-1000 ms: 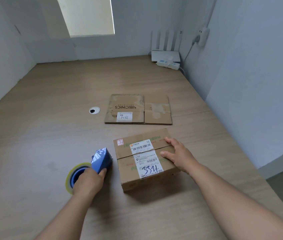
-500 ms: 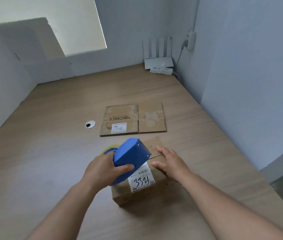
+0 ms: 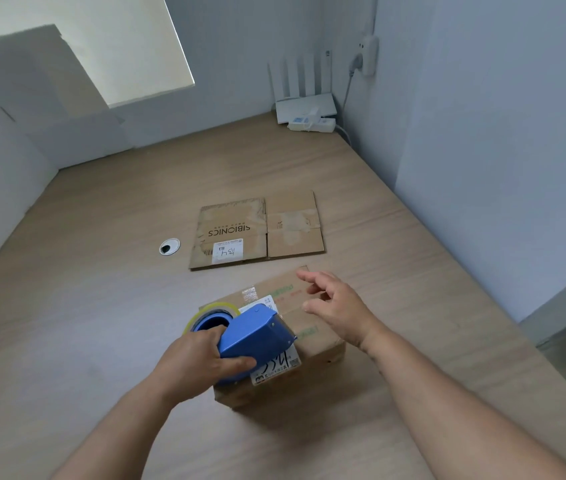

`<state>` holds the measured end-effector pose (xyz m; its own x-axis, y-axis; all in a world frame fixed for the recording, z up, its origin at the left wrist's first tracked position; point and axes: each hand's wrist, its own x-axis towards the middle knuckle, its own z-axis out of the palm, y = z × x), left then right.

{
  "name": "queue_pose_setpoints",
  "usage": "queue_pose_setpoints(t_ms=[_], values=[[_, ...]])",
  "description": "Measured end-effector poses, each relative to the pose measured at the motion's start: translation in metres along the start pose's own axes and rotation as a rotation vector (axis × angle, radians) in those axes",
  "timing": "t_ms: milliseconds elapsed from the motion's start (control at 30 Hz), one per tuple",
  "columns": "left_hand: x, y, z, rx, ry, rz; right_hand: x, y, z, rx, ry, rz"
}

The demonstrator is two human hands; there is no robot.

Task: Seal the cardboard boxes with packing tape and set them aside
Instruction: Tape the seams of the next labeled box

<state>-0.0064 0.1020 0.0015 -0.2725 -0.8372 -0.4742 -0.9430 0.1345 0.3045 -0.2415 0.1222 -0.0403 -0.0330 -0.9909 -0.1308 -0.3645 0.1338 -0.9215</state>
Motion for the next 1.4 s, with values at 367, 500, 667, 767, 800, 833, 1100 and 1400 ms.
queue_pose_setpoints(t_ms=[367,500,667,767,800,833,1100,1400], values=[[0.0,0.0,-0.004,-0.092,-0.025,-0.001,-0.004,0.006,0.026,0.168,-0.017,-0.007],[0.004,0.001,-0.015,-0.126,-0.07,-0.011,-0.005,0.004,0.031,0.21,0.045,-0.008],[0.011,0.013,-0.035,-0.157,-0.168,0.006,-0.004,0.005,0.033,0.259,0.118,0.027],[0.019,0.03,-0.046,-0.127,-0.153,-0.032,-0.001,0.006,0.031,0.288,0.191,0.076],[0.021,0.034,-0.049,-0.132,-0.155,-0.062,0.0,0.006,0.03,0.3,0.214,0.084],[0.022,0.036,-0.053,-0.14,-0.167,-0.101,0.001,0.007,0.029,0.316,0.236,0.092],[0.026,0.008,-0.076,-0.095,-0.239,-0.348,-0.001,0.01,0.036,0.352,0.367,0.159],[0.064,0.054,-0.065,-0.106,-0.354,-0.427,-0.008,0.009,0.018,-0.181,0.521,0.253]])
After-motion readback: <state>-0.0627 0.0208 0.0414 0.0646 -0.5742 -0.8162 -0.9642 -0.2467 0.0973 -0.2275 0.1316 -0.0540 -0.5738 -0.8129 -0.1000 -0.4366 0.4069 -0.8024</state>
